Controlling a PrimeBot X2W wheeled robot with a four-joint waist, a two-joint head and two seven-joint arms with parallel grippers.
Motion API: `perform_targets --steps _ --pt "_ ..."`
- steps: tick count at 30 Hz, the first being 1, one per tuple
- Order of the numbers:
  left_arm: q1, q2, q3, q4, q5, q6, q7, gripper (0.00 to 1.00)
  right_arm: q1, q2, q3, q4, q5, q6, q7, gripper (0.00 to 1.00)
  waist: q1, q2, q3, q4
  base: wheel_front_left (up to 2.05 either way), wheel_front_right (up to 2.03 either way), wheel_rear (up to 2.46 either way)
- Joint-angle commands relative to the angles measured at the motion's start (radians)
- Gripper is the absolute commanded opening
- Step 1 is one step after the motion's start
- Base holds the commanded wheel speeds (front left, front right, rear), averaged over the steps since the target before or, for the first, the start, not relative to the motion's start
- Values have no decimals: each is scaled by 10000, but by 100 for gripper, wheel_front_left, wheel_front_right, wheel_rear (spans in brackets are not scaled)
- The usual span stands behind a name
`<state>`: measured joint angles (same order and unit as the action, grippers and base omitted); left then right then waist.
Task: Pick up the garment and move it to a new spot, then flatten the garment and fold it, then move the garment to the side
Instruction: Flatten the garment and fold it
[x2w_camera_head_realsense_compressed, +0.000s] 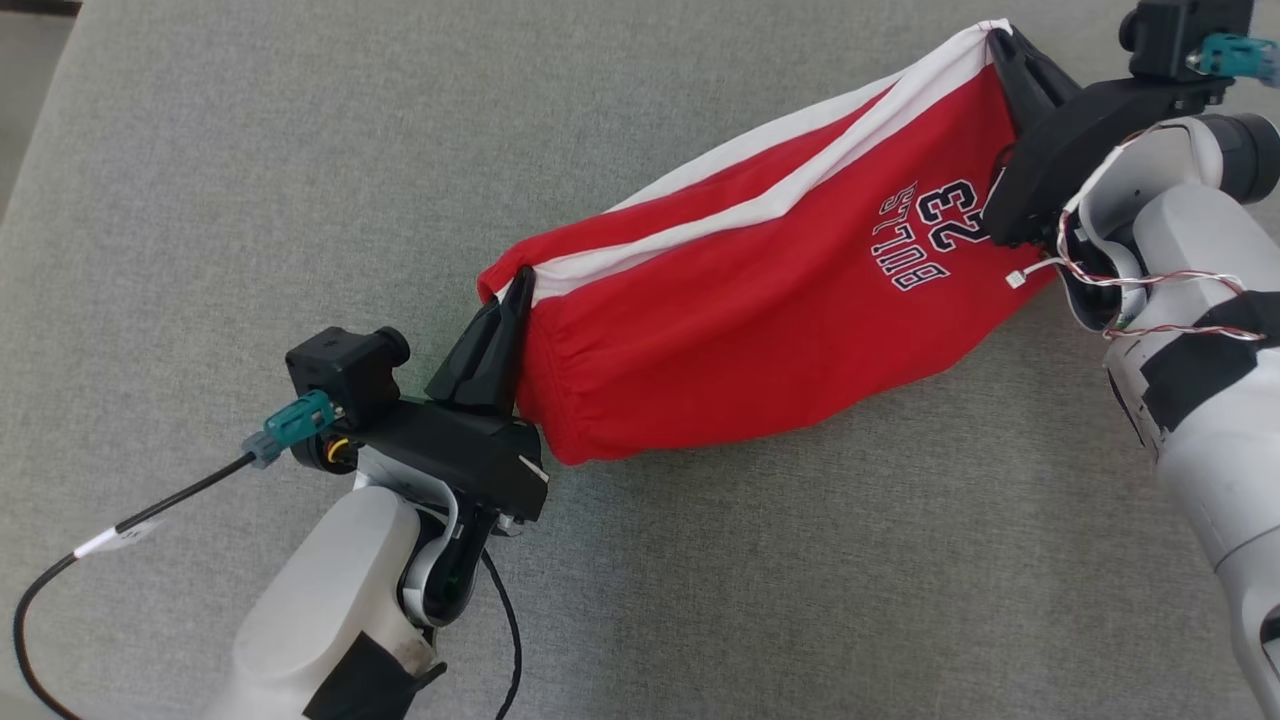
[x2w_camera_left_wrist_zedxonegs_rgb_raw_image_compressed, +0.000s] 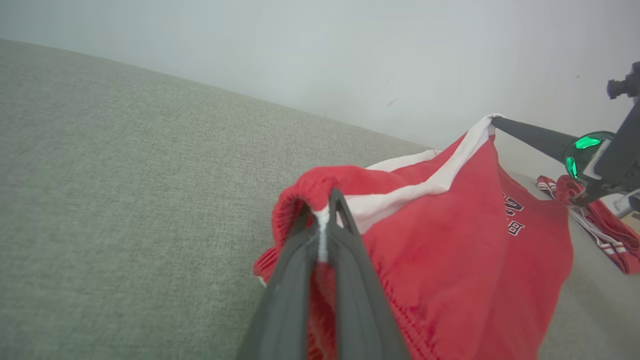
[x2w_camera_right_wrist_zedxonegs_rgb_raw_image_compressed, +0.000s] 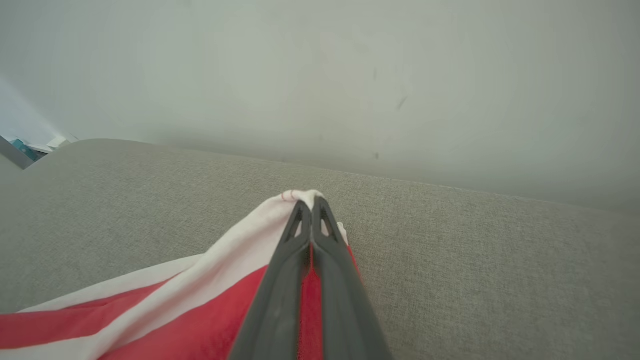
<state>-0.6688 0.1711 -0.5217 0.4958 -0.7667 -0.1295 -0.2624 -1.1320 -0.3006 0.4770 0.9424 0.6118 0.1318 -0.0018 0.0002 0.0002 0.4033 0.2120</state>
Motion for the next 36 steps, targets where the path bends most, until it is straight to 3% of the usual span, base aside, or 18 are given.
perform_targets --steps 1,3,4,5,6,7,8,9,17,25,30,36 --pt "-128 -25 -35 65 138 -13 -27 0 -145 52 117 230 -124 -28 -129 0 -2 -2 196 140 0 0 0" --pt "-209 -77 -137 217 134 -14 -28 0 -392 156 320 689 -247 -28 -296 0 -2 -2 233 132 0 0 0" --pt "-259 -88 -159 284 128 -15 -28 0 -487 208 398 875 -271 -28 -397 15 -2 -2 236 117 0 0 0" --pt "-319 -63 -189 354 169 -6 -28 0 -551 264 484 1054 -288 -28 -489 47 -2 -2 229 91 0 0 0" --pt "-350 -66 -165 380 191 -5 -29 27 -562 332 583 1170 -277 -28 -555 100 -2 -2 211 65 0 0 0" --pt "-325 -87 -70 396 214 -5 -29 53 -585 345 677 1262 -256 -28 -687 100 -2 -2 176 34 0 0 0" --pt "-253 -79 -8 428 313 -5 -29 96 -588 352 766 1352 -205 -28 -751 100 -2 -2 132 -7 0 0 0" --pt "-166 -63 100 431 432 -5 -29 100 -568 339 854 1421 -142 -28 -814 100 -2 -2 75 -42 0 0 0" --pt "1123 -144 1395 -48 1384 1 -30 100 71 -101 1502 1470 556 -28 -1172 100 -2 -2 -603 -214 0 0 0" --pt "2848 -295 3290 -2130 2931 125 -29 100 1001 -516 2151 1290 1321 -28 -996 100 -2 -2 -1021 -282 0 0 0" --pt "3787 -623 4421 -3507 4410 91 -29 100 1341 -490 2377 1437 1768 -28 -794 100 -2 -2 -1046 -255 0 0 0" --pt "4564 -1024 5028 -4070 5193 21 -29 100 1521 -256 2445 1854 2117 -28 -788 100 -2 -2 -1039 -154 0 0 0"
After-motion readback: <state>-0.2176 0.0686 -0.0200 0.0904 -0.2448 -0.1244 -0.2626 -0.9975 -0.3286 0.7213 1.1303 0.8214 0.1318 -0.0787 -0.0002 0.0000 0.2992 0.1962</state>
